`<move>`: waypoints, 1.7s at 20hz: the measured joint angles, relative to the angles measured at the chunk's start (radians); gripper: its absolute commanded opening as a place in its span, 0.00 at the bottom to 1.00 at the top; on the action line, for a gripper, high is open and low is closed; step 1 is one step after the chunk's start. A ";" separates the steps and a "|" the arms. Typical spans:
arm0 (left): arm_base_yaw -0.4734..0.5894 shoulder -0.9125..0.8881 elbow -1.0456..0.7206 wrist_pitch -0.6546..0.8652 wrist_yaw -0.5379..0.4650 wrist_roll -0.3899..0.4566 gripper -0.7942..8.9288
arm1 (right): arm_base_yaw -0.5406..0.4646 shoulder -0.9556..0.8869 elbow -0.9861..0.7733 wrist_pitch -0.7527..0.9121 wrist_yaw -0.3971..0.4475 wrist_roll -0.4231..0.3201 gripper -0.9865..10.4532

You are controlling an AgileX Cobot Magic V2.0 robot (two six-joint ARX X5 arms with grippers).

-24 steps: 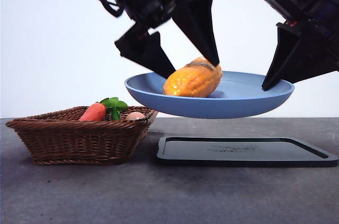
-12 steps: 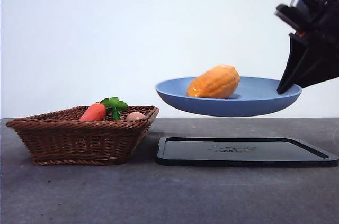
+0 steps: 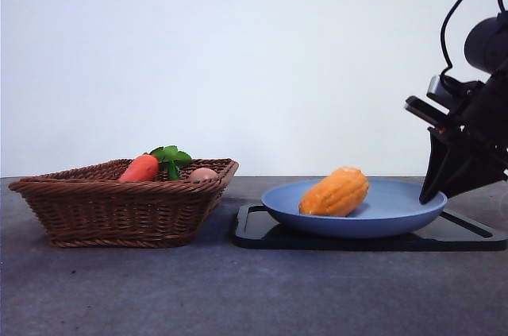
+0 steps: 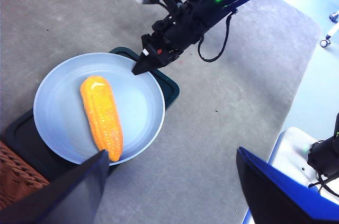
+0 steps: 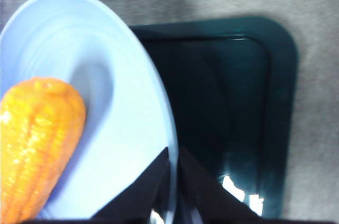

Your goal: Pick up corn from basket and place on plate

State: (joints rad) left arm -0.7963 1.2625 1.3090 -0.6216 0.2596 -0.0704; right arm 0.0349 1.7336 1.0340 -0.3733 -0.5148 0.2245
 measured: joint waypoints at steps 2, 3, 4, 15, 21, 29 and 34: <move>0.000 0.000 0.000 0.000 0.000 0.000 0.48 | -0.003 0.016 0.000 0.002 -0.001 0.000 0.09; 0.000 0.000 0.000 0.000 0.000 0.000 0.48 | -0.003 0.019 0.000 0.002 -0.001 -0.003 0.09; 0.000 0.000 0.000 -0.001 0.000 0.000 0.48 | -0.002 0.020 0.001 0.002 -0.002 -0.008 0.09; 0.000 0.000 0.000 -0.027 0.000 0.000 0.48 | -0.018 -0.019 0.005 -0.080 -0.006 -0.018 0.30; 0.000 0.000 0.000 -0.027 0.000 0.000 0.48 | -0.028 -0.320 0.006 -0.278 -0.027 -0.076 0.30; 0.000 0.000 0.000 -0.079 0.000 0.000 0.43 | 0.124 -0.762 0.009 -0.647 -0.057 -0.161 0.26; 0.000 0.000 0.000 -0.142 0.000 0.000 0.19 | 0.179 -0.848 0.009 -0.748 -0.037 -0.183 0.13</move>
State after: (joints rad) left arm -0.7963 1.2625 1.3090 -0.7631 0.2592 -0.0708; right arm 0.2138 0.8860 1.0428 -1.1217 -0.5522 0.0418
